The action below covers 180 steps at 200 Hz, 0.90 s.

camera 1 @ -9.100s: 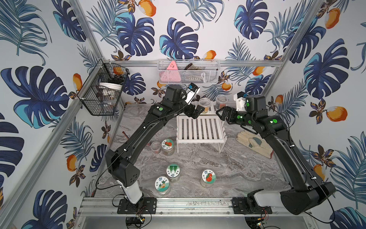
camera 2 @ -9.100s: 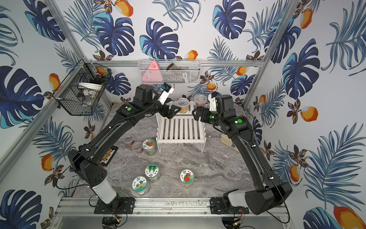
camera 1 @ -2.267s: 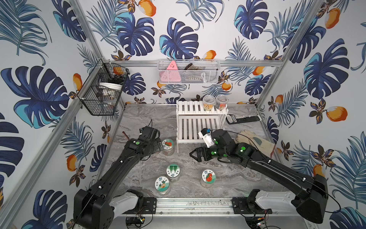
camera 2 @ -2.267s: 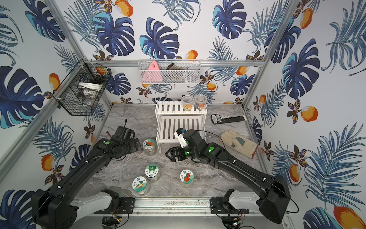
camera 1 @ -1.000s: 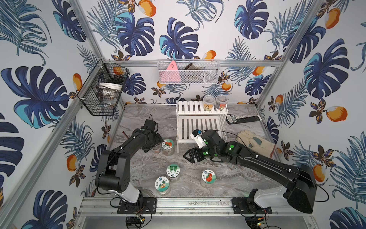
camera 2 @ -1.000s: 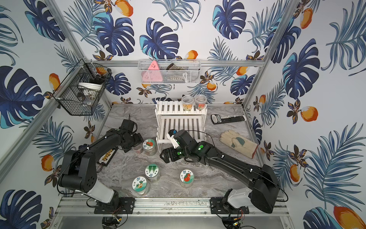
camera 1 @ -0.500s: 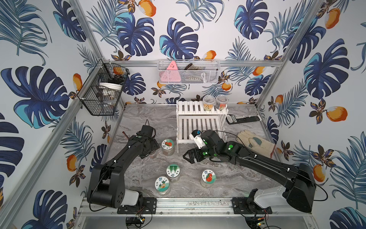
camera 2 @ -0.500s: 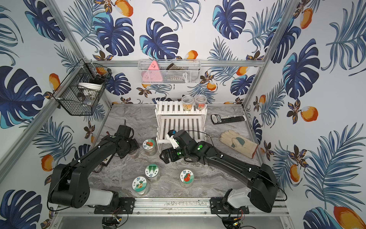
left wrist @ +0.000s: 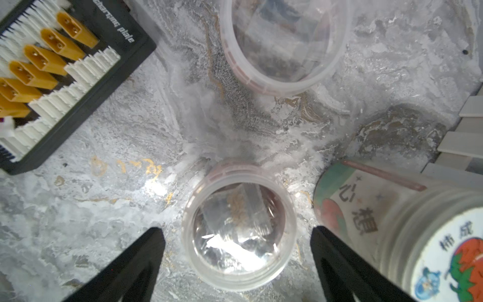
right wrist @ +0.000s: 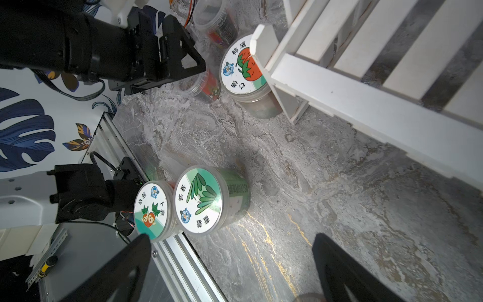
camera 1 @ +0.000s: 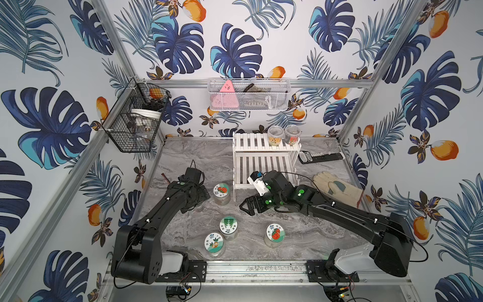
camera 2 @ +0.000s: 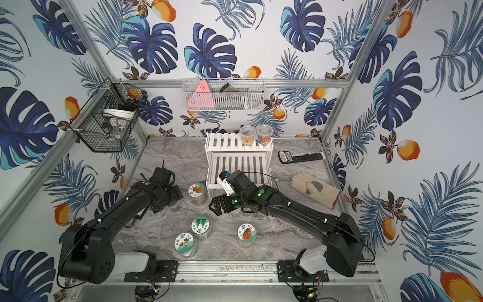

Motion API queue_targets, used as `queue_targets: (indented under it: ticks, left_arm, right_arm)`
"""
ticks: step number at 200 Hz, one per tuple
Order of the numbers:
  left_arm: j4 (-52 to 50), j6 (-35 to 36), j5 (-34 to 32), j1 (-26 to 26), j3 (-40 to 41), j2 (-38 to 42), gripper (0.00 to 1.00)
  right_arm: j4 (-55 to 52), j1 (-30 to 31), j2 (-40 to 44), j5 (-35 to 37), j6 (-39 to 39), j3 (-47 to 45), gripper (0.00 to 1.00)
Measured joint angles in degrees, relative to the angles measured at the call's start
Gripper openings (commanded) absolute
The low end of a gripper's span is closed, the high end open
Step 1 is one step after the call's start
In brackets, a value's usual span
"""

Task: Place the seed container on the shelf
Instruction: Pick up the seed jar at the center of the board.

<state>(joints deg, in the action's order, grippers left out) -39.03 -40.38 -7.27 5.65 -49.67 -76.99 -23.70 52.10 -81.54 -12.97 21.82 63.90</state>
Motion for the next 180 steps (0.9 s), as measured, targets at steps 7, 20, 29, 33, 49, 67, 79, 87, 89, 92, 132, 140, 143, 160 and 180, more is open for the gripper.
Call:
queue_targets:
  ticks: [7, 20, 29, 33, 49, 67, 79, 87, 89, 92, 132, 140, 143, 160, 180]
  left_arm:
    - [0.0, 0.3, 0.0, 0.0, -0.1, -0.2, 0.96]
    - [0.2, 1.6, 0.0, 0.1, -0.1, -0.6, 0.97]
    - [0.4, 2.1, 0.0, 0.1, -0.1, -0.8, 0.97]
    - [0.6, 2.6, 0.0, 0.1, 0.0, -1.0, 0.97]
    - [0.9, 3.1, 0.7, 0.2, 0.3, -1.2, 0.97]
    - [0.9, 3.8, 0.9, 0.2, 0.8, -1.1, 0.97]
    - [0.9, 4.1, 1.0, 0.2, 1.4, -0.7, 0.97]
    - [1.0, 4.1, 1.0, 0.2, 1.8, -0.4, 0.97]
    - [1.0, 4.1, 1.0, 0.2, 1.9, -0.3, 0.97]
    - [1.0, 4.1, 1.1, 0.2, 2.1, -0.3, 0.97]
    - [1.0, 4.2, 1.1, 0.3, 3.4, 0.0, 0.97]
    - [1.0, 4.2, 1.1, 0.3, 3.4, 0.1, 0.98]
    - [1.0, 4.2, 1.1, 0.3, 3.4, 0.1, 0.97]
    - [1.1, 4.2, 1.1, 0.3, 3.6, 0.4, 0.97]
    - [1.2, 4.2, 1.2, 0.3, 3.8, 0.5, 0.97]
  right_arm:
    - [0.0, 0.0, 0.0, 0.0, 0.0, 0.0, 1.0]
    - [0.0, 0.0, -0.1, -0.2, 0.0, 0.0, 1.0]
    - [0.0, 0.0, -0.1, -0.2, 0.0, 0.0, 1.0]
    - [0.0, 0.0, -0.1, -0.3, 0.0, 0.0, 1.0]
    - [0.5, 0.0, 0.0, -0.7, 0.0, -0.3, 1.0]
    - [2.2, 0.0, 0.2, -1.2, 0.1, -1.5, 1.0]
    - [3.0, 0.4, 0.2, -1.2, 0.3, -2.1, 1.0]
    - [3.4, 1.0, 0.1, -1.0, 0.3, -2.3, 1.0]
    - [3.5, 1.1, 0.1, -0.9, 0.3, -2.3, 1.0]
    - [3.8, 1.6, 0.0, -0.8, 0.2, -2.3, 1.0]
    - [6.6, 6.7, -4.0, 4.5, -0.9, -1.0, 1.0]
    - [7.1, 7.5, -5.2, 5.6, -1.3, -0.5, 1.0]
    - [7.4, 7.8, -5.6, 6.0, -1.4, -0.3, 1.0]
    - [8.2, 9.1, -8.2, 8.2, -1.5, 1.2, 1.0]
    - [10.1, 9.6, -10.1, 9.8, -1.5, 2.4, 1.0]
